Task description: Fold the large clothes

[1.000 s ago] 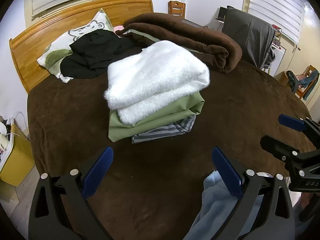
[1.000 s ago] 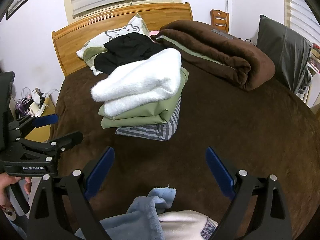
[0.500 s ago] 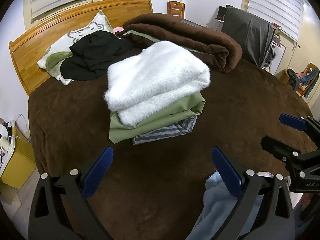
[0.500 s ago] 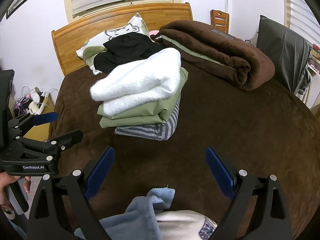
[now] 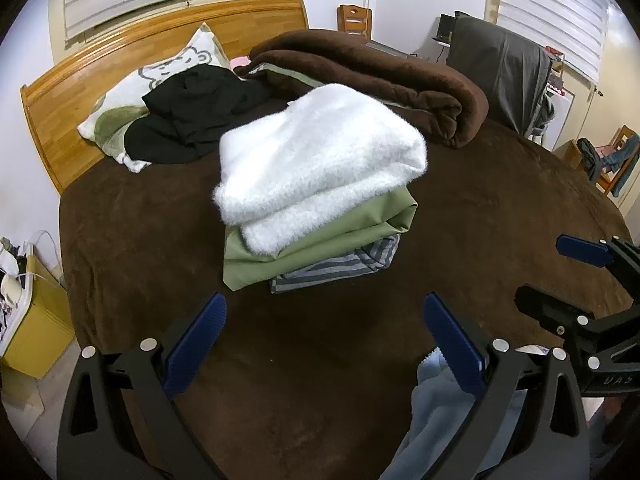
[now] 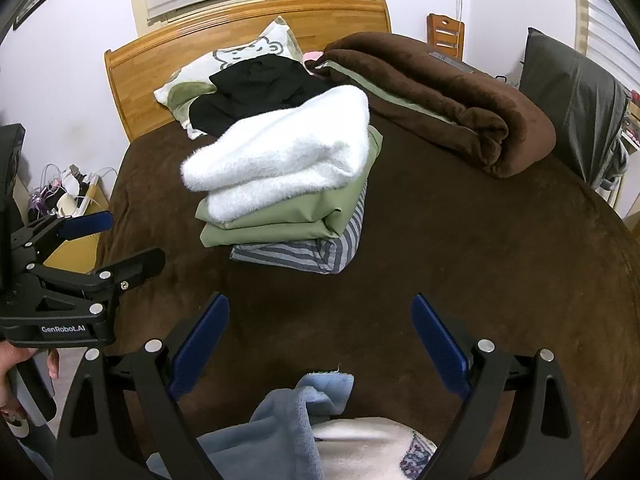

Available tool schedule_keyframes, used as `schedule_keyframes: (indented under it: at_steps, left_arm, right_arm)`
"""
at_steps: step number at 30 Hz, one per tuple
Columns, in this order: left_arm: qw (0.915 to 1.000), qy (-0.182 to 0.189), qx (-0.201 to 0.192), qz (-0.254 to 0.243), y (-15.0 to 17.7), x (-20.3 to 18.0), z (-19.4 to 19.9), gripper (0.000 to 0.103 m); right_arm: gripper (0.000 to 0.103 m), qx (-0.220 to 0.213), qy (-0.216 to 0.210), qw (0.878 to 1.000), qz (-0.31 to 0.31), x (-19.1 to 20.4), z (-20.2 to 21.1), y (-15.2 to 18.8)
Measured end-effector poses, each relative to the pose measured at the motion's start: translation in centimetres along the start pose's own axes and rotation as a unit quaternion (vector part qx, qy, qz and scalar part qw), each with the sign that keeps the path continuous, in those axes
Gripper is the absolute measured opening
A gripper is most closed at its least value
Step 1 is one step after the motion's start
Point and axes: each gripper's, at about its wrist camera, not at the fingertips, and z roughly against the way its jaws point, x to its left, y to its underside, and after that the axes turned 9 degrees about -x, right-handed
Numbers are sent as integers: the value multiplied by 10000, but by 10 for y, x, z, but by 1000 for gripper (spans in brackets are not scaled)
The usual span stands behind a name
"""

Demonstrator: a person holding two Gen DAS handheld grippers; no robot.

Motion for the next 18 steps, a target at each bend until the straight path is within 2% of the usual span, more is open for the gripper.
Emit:
schedule_keyframes:
  at_steps: [18]
  left_arm:
    - [10000, 80, 24, -47, -2, 0, -4, 96]
  right_arm:
    - [91, 60, -4, 10000, -2, 3, -5, 0]
